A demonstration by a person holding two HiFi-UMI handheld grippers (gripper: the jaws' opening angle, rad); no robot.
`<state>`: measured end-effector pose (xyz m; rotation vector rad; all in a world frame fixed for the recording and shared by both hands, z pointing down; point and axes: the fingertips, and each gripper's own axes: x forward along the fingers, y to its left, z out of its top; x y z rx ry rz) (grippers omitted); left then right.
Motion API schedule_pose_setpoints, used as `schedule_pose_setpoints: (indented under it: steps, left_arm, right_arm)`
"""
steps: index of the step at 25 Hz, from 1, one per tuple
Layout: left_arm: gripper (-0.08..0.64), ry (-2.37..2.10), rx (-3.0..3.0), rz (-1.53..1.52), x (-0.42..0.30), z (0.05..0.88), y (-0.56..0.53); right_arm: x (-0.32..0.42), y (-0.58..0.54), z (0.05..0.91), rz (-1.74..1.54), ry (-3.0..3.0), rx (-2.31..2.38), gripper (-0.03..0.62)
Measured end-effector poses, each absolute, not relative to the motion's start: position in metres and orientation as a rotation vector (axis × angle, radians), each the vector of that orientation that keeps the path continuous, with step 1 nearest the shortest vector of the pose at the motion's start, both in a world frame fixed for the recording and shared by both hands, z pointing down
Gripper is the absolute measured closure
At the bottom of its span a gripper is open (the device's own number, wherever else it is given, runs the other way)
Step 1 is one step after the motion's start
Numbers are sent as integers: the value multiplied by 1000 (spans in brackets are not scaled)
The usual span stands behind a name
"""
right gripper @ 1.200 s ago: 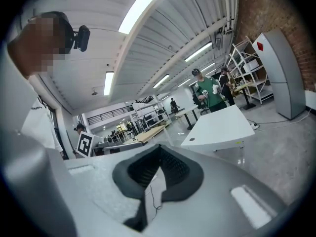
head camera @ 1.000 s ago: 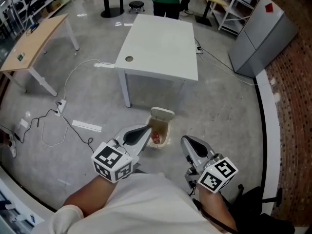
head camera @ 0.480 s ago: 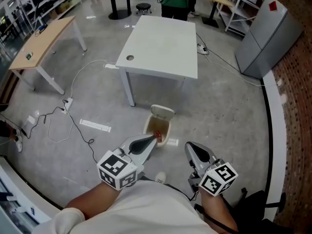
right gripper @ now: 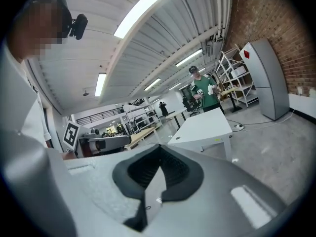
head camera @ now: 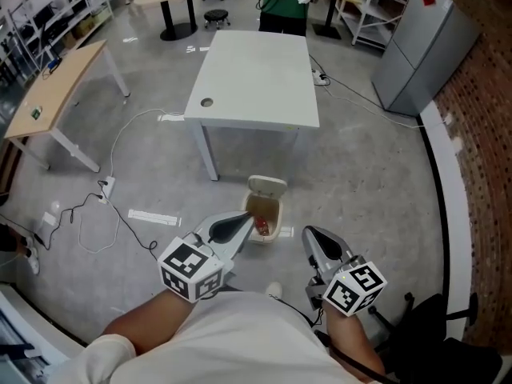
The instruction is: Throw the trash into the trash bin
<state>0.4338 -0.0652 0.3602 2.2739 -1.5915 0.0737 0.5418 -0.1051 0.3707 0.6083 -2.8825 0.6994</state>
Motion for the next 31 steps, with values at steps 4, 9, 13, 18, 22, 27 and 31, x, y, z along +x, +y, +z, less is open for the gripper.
schedule_pose_setpoints:
  steps: [4, 9, 13, 18, 22, 27, 31]
  left_arm:
    - [552, -1557, 2280, 80, 428, 368, -62]
    - [552, -1550, 2291, 62, 424, 368, -61]
    - [552, -1545, 2296, 57, 425, 369, -59]
    - [552, -1559, 2297, 47, 426, 367, -58]
    - [552, -1561, 2298, 40, 429, 366, -57]
    - [552, -1559, 2301, 44, 429, 367, -55]
    - [552, -1562, 2301, 40, 430, 368, -53]
  right_arm:
    - [534, -100, 372, 697, -2876, 639, 591]
    - [532, -94, 377, 701, -2852, 658, 591]
    - [533, -93, 378, 696, -2840, 672, 592]
    - [533, -93, 376, 679, -2837, 666, 591]
    - [535, -93, 375, 664, -2832, 663, 592]
    - [535, -92, 376, 662, -2830, 672, 592]
    - [536, -88, 378, 661, -2829, 675, 592]
